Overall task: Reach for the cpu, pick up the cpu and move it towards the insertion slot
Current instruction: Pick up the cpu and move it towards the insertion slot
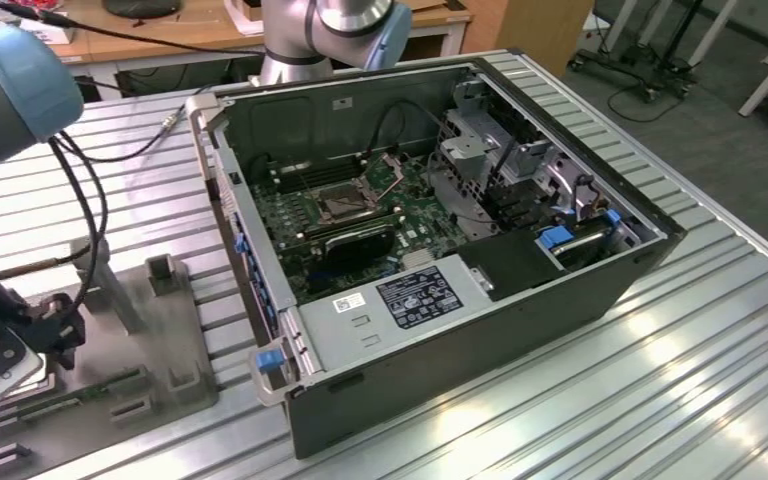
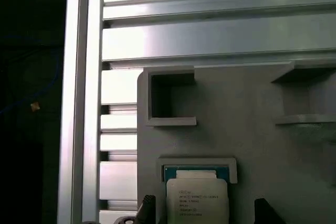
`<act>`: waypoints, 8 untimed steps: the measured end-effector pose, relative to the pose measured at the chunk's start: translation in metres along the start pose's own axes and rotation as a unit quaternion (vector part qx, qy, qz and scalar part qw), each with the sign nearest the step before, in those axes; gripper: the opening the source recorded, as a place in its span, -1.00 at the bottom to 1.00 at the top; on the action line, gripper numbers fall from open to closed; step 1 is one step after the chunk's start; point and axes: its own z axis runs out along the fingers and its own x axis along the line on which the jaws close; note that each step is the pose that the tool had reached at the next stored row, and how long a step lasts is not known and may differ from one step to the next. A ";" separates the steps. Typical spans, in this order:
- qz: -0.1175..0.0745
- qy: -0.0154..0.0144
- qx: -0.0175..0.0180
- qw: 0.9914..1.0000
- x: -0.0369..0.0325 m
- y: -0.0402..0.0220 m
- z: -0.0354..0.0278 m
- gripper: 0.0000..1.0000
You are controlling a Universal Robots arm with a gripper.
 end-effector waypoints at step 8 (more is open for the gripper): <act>0.000 0.000 0.000 1.000 0.0000 0.0013 -0.0139 0.62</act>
